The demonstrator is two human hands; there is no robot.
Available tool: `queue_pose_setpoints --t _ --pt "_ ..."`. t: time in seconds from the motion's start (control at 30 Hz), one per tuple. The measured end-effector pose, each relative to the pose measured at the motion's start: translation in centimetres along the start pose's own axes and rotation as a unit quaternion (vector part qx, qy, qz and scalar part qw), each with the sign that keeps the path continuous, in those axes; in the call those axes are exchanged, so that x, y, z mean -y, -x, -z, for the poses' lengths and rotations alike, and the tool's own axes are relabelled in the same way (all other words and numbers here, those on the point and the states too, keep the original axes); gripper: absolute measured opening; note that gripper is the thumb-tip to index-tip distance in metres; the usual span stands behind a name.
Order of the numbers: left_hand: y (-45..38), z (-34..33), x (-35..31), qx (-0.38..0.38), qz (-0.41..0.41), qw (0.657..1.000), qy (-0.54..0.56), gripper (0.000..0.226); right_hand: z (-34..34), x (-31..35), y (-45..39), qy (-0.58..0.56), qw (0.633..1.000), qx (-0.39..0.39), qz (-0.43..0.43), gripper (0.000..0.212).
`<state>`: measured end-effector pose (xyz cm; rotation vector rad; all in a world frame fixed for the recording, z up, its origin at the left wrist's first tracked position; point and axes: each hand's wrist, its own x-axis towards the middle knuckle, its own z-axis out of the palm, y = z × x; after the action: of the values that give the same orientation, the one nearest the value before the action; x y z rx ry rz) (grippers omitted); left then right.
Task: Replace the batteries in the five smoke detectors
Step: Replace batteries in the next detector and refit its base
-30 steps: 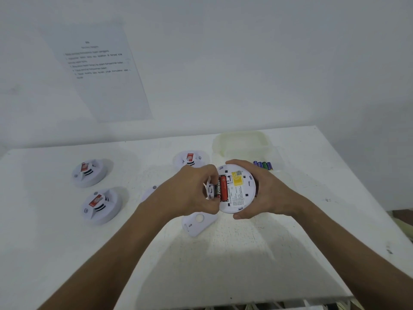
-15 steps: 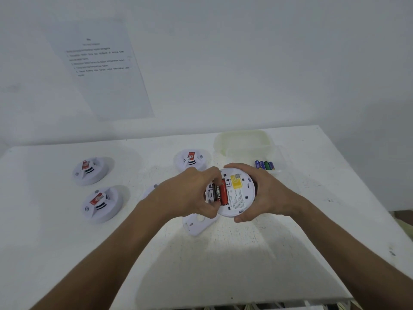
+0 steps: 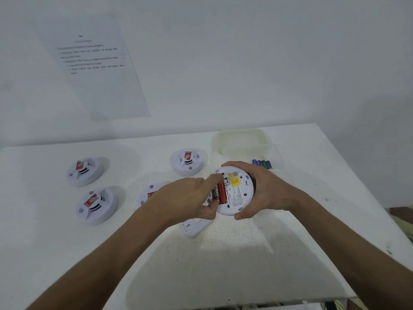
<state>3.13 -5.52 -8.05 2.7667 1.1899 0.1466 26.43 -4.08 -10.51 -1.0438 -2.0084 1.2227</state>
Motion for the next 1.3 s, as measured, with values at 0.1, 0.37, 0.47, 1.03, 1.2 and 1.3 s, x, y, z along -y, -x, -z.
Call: queue_pose_setpoints --t 0.1,0.37,0.47,1.03,1.2,1.3 --pt "-0.2 -0.1 0.0 -0.037 -0.022 0.999 -0.005 0.050 0.2 -0.2 0.0 -0.007 1.000 -0.010 -0.005 0.093" --pt "-1.6 0.1 -1.2 -0.067 0.022 0.992 0.103 0.059 1.9 -1.0 1.1 -0.027 0.998 -0.053 -0.007 0.094" --pt "-3.4 0.6 -1.6 -0.067 0.070 0.975 0.200 0.047 3.2 -0.9 2.0 -0.017 0.997 -0.076 -0.003 0.092" --pt "-13.2 -4.0 -5.3 0.010 0.215 0.916 0.340 0.017 11.0 -5.0 11.9 0.007 0.973 -0.220 -0.074 0.092" --pt "-14.0 -6.6 -5.4 0.081 0.203 0.932 0.288 0.023 11.3 -5.6 13.1 -0.002 0.975 -0.211 -0.065 0.090" --pt "-14.1 -7.3 -5.4 0.090 0.200 0.941 0.256 0.024 11.2 -6.1 13.4 -0.006 0.978 -0.203 -0.057 0.089"
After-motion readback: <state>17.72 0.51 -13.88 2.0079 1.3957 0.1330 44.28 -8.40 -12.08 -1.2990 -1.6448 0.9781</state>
